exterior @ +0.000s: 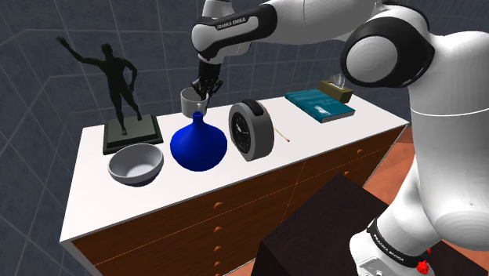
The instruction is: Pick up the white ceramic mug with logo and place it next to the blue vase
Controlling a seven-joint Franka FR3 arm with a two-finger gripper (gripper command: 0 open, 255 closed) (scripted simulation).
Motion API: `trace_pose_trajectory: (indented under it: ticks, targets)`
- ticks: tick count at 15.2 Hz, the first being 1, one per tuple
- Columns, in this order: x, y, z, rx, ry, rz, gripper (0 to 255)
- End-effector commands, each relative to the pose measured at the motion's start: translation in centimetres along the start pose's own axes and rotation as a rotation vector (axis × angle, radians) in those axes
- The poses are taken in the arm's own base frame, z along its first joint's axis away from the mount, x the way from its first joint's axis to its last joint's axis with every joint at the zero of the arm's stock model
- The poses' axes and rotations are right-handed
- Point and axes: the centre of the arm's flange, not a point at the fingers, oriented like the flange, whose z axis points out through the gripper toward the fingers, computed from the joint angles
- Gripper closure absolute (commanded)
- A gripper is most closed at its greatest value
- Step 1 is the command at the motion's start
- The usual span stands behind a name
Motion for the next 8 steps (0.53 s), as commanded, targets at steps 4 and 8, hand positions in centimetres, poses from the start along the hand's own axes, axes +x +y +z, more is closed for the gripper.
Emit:
trace_pose_trajectory:
  ticks: [4, 8]
  targets:
    - [-0.4, 0.2, 2.6, 0.000, 0.001, 0.000, 255]
    - [-0.7, 0.4, 4.6, 0.000, 0.001, 0.000, 255]
